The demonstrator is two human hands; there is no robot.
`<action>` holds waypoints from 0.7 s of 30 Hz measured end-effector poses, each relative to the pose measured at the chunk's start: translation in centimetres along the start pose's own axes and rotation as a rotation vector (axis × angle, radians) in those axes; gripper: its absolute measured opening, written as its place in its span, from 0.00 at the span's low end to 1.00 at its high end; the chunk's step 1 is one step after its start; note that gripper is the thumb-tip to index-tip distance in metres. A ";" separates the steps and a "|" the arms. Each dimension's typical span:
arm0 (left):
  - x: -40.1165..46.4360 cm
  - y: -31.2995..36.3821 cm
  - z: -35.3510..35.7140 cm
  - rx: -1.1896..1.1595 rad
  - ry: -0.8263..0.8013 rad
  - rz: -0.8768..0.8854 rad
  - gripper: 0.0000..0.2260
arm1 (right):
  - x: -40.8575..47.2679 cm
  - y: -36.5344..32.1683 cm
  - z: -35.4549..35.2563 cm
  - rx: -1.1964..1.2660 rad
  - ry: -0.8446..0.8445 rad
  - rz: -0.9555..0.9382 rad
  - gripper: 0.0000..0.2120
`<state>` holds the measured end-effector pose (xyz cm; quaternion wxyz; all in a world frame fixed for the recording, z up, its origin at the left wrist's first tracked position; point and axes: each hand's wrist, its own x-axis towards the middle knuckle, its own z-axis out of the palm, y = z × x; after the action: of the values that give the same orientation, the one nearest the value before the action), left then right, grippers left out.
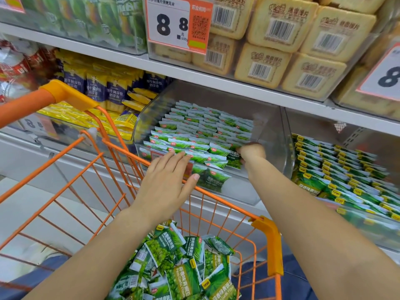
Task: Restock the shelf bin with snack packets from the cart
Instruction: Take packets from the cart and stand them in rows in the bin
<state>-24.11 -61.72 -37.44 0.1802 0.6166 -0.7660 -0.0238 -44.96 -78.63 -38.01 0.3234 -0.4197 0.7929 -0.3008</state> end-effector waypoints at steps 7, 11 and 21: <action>0.2 0.2 -0.8 -0.029 -0.059 0.005 0.35 | -3.0 -1.2 -1.4 0.168 0.125 -0.090 0.05; -0.1 0.3 -3.8 -0.070 -0.164 -0.006 0.29 | -9.0 -1.4 -3.6 0.162 0.152 -0.605 0.14; -10.0 -5.1 -8.1 0.257 -0.906 -0.178 0.23 | -21.8 3.2 0.1 -0.844 -0.887 -1.365 0.13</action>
<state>-15.13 -51.88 -33.61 -0.2524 0.6246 -0.7084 -0.2107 -36.84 -58.34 -34.81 0.1701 -0.9574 0.2202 0.0769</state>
